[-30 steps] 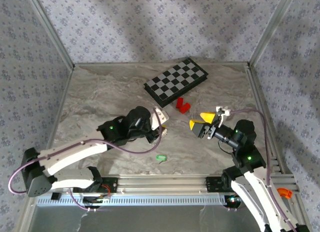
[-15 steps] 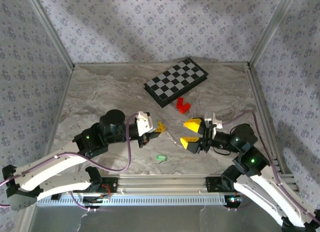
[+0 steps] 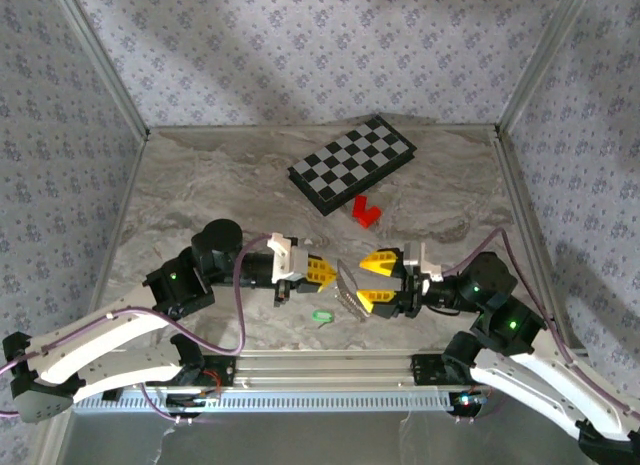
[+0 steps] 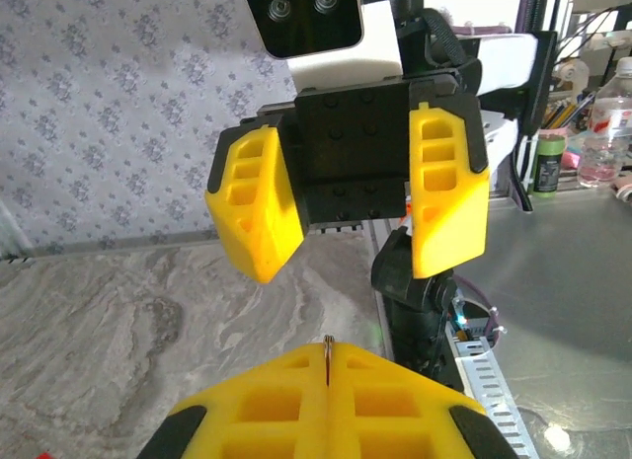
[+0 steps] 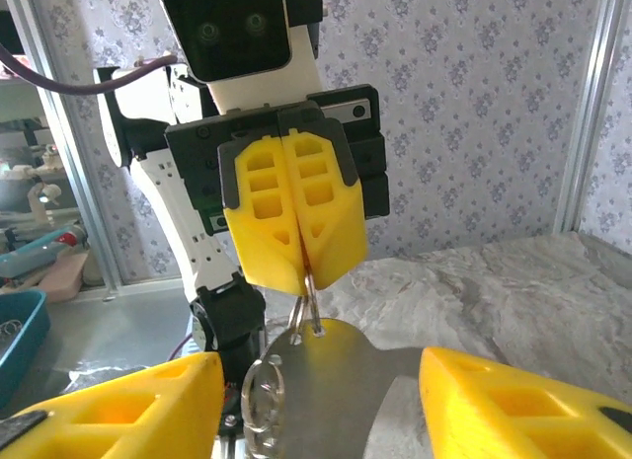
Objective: Put the keys on the keyring
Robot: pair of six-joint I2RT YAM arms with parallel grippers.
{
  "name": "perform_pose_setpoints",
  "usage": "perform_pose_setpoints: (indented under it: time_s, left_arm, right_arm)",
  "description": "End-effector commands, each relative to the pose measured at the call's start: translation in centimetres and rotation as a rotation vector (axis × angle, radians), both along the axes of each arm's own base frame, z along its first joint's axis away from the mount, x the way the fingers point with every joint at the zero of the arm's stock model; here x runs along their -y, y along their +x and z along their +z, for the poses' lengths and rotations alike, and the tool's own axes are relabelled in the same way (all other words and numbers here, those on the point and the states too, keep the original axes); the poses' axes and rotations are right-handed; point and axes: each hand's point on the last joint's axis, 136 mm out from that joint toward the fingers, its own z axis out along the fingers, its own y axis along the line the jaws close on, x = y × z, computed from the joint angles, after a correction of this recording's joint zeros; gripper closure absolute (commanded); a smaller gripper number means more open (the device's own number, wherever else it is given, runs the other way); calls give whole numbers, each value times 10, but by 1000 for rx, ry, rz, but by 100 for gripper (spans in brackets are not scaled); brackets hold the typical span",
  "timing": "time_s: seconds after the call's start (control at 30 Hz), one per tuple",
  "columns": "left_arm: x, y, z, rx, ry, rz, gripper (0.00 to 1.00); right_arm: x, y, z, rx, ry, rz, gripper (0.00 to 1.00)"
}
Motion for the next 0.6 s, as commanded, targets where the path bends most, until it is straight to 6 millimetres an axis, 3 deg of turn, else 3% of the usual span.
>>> perform_pose_setpoints:
  time_s: [0.0, 0.57]
  left_arm:
    - [-2, -12, 17, 50, -54, -58, 100]
    - [5, -7, 4, 37, -17, -49, 100]
  right_arm:
    - [1, 3, 6, 70, 16, -37, 48]
    - [-21, 7, -3, 97, -21, -13, 71]
